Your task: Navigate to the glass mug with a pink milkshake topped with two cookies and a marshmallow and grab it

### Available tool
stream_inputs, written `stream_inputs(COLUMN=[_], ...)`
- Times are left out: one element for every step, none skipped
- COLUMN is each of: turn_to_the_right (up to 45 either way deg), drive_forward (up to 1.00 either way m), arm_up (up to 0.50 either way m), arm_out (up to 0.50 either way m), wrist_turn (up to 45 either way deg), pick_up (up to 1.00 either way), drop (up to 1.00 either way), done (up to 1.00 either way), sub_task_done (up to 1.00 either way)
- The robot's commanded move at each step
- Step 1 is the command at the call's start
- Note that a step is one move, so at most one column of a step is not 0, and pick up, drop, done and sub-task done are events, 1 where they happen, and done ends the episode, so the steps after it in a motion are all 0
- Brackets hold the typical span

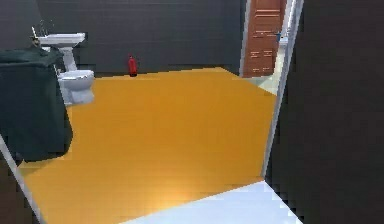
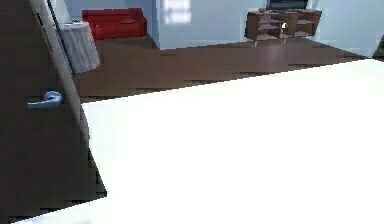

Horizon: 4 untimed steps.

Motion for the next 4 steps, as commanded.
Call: stream_inputs(turn_to_the_right=[6.0, 0.0, 0.0, 27.0], drive_forward=[0.00, 1.00, 1.00, 0.00], arm_up=[0.00, 0.00, 0.00, 0.00], arm_out=[0.00, 0.00, 0.00, 0.00], wrist_turn=[0.0, 0.0, 0.0, 0.0], pick_up=[0.00, 0.00, 0.00, 0.00], drop=[0.00, 0.00, 0.00, 0.00], done=[0.00, 0.00, 0.00, 0.00], sub_task_done=[0.00, 0.00, 0.00, 0.00])
